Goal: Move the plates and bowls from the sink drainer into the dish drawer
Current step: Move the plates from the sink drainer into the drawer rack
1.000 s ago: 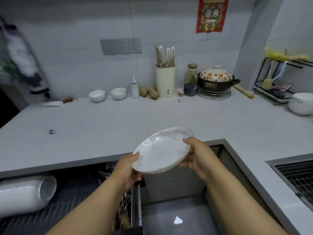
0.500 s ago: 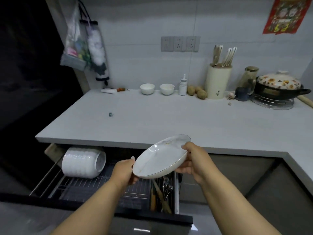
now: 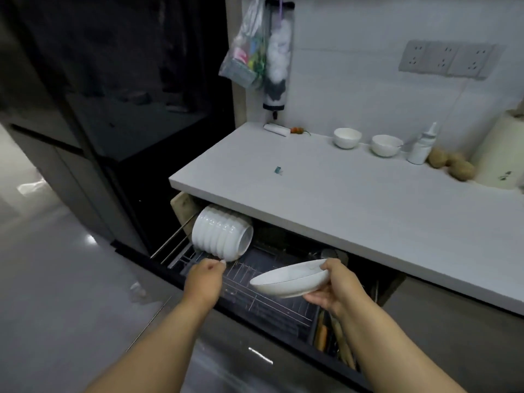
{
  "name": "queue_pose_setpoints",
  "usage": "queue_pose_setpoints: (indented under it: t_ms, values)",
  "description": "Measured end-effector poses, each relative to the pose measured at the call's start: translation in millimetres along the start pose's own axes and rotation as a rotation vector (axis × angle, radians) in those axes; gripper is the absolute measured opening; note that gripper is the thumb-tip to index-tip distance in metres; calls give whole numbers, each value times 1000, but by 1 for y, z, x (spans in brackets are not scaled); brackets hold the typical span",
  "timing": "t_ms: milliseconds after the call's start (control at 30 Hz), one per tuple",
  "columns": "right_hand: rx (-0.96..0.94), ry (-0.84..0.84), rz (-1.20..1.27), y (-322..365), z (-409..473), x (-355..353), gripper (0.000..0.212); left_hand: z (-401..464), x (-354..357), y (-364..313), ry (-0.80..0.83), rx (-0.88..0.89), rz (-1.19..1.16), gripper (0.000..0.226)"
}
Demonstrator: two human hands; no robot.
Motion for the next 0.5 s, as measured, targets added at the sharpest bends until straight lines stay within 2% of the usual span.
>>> queue_pose_setpoints:
  t_ms: [33,133,200,367,500]
  values:
    - [11,-10,-24,-6,11,5,23,6,-5,6,-27,9,42,17]
    - [50,-32,-96,-24,50,21,32,23,-13,19,-22,29,182,47]
    - [71,-30,-124,-35,79,34,34,35,-16,23,6,51,277,58]
    - [100,-27,-174,-55,152,69,44,74,-9,30,72,126,604,65]
    - [100,-29,-227,-59,188,94,42,108,18,41,143,156,796,68]
Point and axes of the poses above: each hand's wrist, its own z-axis towards the middle knuckle, its own x-axis out of the palm, y = z × x, the point moved 10 cm from there along z, towards the middle knuckle, and after that the axes turned 11 degrees about z, right-handed, at the moved point
